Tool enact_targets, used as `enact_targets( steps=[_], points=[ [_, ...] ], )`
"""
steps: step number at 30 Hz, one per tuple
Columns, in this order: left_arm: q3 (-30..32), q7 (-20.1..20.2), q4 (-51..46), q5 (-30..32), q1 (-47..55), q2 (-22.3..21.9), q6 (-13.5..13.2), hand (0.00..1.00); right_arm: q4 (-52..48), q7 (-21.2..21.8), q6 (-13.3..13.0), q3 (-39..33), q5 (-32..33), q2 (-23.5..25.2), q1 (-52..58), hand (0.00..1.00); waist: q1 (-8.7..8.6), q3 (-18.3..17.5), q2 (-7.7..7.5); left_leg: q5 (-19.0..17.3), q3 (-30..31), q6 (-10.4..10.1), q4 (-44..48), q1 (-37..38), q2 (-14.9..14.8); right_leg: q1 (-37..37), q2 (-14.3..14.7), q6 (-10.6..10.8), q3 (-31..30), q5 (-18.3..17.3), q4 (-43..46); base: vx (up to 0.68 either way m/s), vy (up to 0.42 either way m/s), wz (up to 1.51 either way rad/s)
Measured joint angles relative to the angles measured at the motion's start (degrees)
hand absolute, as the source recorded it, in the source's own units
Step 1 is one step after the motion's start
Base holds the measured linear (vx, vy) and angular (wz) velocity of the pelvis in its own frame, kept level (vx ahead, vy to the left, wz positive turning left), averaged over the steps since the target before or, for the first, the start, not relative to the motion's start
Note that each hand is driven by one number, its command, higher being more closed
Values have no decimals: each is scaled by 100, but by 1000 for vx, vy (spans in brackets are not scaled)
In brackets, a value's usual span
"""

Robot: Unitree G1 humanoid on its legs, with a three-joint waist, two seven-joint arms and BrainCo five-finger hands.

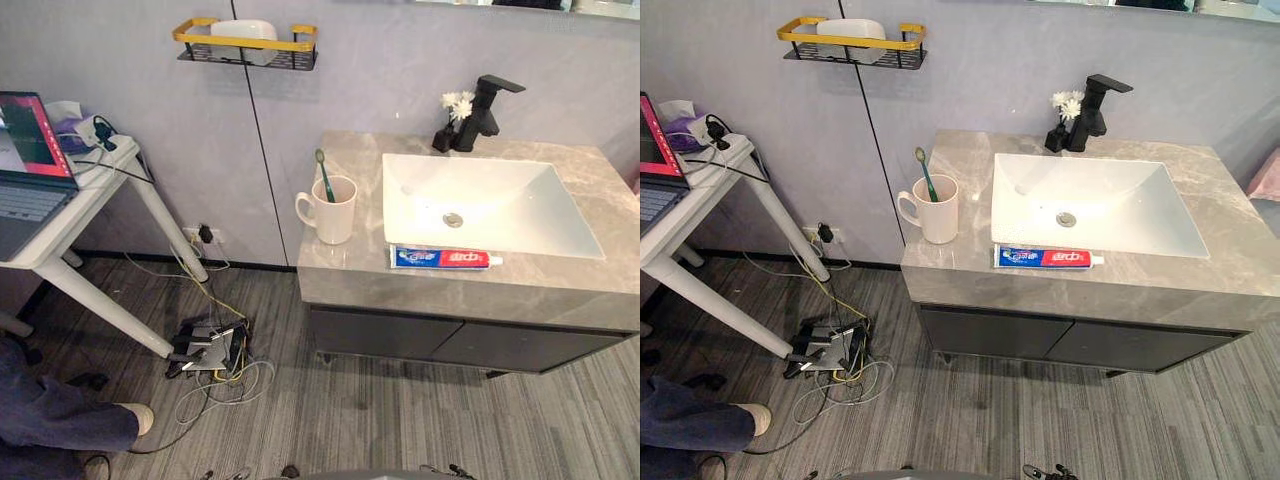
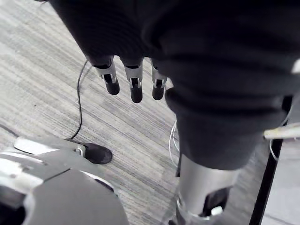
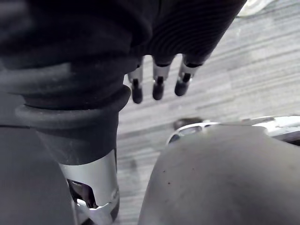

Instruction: Organize washtable

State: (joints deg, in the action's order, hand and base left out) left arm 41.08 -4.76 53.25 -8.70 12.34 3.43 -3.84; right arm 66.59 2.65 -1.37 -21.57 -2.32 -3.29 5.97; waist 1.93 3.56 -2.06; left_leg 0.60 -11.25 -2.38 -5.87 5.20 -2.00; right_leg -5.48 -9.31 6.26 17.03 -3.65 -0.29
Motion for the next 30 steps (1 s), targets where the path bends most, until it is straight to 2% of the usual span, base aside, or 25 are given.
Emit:
enact_targets(
  steps=[1, 3, 4, 5, 6, 7, 8, 10, 11, 13, 14, 16, 17, 20, 21, 22, 25, 27, 28, 30],
  points=[
    [278, -74, -356, -42, 16, 14, 9, 0, -74, 0, -3, 9, 0, 9, 12, 0, 47, -1, -1, 0, -7, 0, 1, -26, -15, 33, 16, -3, -9, 2, -2, 8, -45, -13],
    [1133, -527, -2027, -29, 11, 71, 35, 0, -205, 13, -4, 28, -3, 13, 78, 0, 96, -11, 7, 20, 8, -33, 37, -115, -96, 98, 68, -11, -19, -2, 2, 42, -58, 2],
    [1499, -856, -3039, 120, -16, 169, 39, 0, -280, 14, -4, 83, -2, 19, 92, 0, 190, -24, 25, 21, -5, -44, 46, -139, -103, 133, 102, -28, -33, -11, 9, 54, -47, -2],
    [1650, -992, -3524, 220, -45, 238, 50, 0, -286, 13, -5, 136, -4, 16, 89, 0, 228, -35, 36, 24, -10, -55, 50, -153, -115, 151, 117, -30, -46, -11, 10, 72, -36, 2],
    [1940, -1260, -4432, 489, -165, 389, 86, 0, -295, 14, -5, 225, -9, 1, 65, 0, 250, -44, 54, -34, 26, -119, 216, -205, -161, 152, 122, -33, -29, -11, 17, 82, -48, 6],
    [2125, -1563, -5187, 948, -365, 522, 107, 0, -335, 47, -5, 248, -12, -42, 66, 0, 338, -44, 70, -292, 29, -127, 715, -408, -245, 140, 126, -84, -29, 24, 48, 62, -33, 5],
    [2186, -1686, -5526, 1173, -455, 566, 122, 0, -381, 65, -4, 248, -12, -44, 66, 0, 375, -17, 139, -471, 27, -131, 1050, -526, -320, 125, 130, -113, -38, 44, 70, 10, 2, -5],
    [2174, -2070, -6657, 1867, -762, 648, 140, 0, -519, 114, -25, 259, -7, -190, 37, 0, 392, 102, 461, -1019, 15, -122, 2348, -957, -580, -86, 246, -130, 1, 37, 92, -15, 10, 4],
    [2080, -2134, -6932, 2005, -857, 638, 140, 0, -518, 118, -28, 296, -6, -229, 28, 0, 390, 114, 525, -1092, 15, -97, 2644, -1070, -624, -139, 261, -163, 26, 13, 92, -59, 7, 16],
    [1338, -2195, -7755, 2387, -1169, 626, 119, 0, -500, 118, -35, 443, -6, -301, 6, 0, 411, 120, 611, -1115, -21, -70, 3231, -1352, -692, -280, 254, -149, 190, -91, 95, -64, 8, 31],
    [1090, -2187, -7934, 2450, -1217, 614, 108, 0, -501, 116, -36, 442, -5, -302, -7, 0, 404, 127, 635, -1115, -11, -70, 3237, -1354, -695, -311, 262, -152, 240, -93, 101, -60, 7, 45],
    [180, -1966, -8613, 2578, -1288, 516, 40, 0, -499, 118, -53, 434, -4, -300, -24, 0, 353, 107, 691, -1141, 16, -26, 2965, -1241, -685, -273, 294, -158, 342, -98, 157, -71, 30, 30],
    [-49, -1910, -8777, 2593, -1306, 478, 13, 0, -498, 117, -53, 432, -5, -291, -29, 0, 358, 105, 713, -1161, 21, -4, 2859, -1208, -683, -223, 308, -160, 339, -99, 200, -91, 44, 11],
    [-1359, -1459, -9266, 2555, -1355, 431, -154, 0, -496, 128, -53, 412, 2, -270, -56, 0, 334, 112, 687, -1099, 77, 53, 2550, -1115, -563, -121, 249, -164, 335, -99, 326, -110, 43, 3],
    [-2025, -1165, -9322, 2508, -1388, 442, -212, 0, -495, 136, -59, 415, 4, -271, -60, 0, 270, 102, 678, -1038, 86, 91, 2407, -1058, -478, -121, 203, -164, 357, -99, 324, -110, 41, 12],
    [-2381, -1058, -9318, 2502, -1427, 479, -237, 0, -495, 141, -62, 420, 4, -273, -62, 0, 229, 90, 669, -984, 100, 80, 2320, -1066, -435, -116, 183, -175, 382, -106, 316, -107, 40, 29],
    [-4374, -238, -8921, 2067, -2423, 828, -454, 0, -496, 189, -49, 420, 56, -280, -83, 0, 157, 58, 635, -679, 260, 183, 1961, -1139, -205, 49, 35, -137, 576, -62, 314, -48, 43, 32],
    [-5116, 107, -8599, 2054, -2926, 920, -536, 0, -497, 265, -41, 451, 71, -275, -139, 0, 53, 59, 624, -607, 246, 185, 1971, -1167, -183, 79, 12, -106, 549, 10, 370, 39, 43, 1],
    [-5262, 151, -8501, 2054, -3016, 901, -538, 0, -497, 268, -30, 465, 71, -270, -167, 0, 23, 62, 618, -608, 238, 184, 1988, -1166, -189, 117, 3, -112, 513, 6, 453, 33, 53, -19],
    [-5963, 321, -8057, 2078, -3402, 772, -515, 0, -499, 325, -1, 509, 70, -249, -223, 0, 8, 69, 607, -612, 84, 181, 1963, -1102, -256, 454, -88, -180, 285, -47, 1037, -24, 55, -36]
  ],
)
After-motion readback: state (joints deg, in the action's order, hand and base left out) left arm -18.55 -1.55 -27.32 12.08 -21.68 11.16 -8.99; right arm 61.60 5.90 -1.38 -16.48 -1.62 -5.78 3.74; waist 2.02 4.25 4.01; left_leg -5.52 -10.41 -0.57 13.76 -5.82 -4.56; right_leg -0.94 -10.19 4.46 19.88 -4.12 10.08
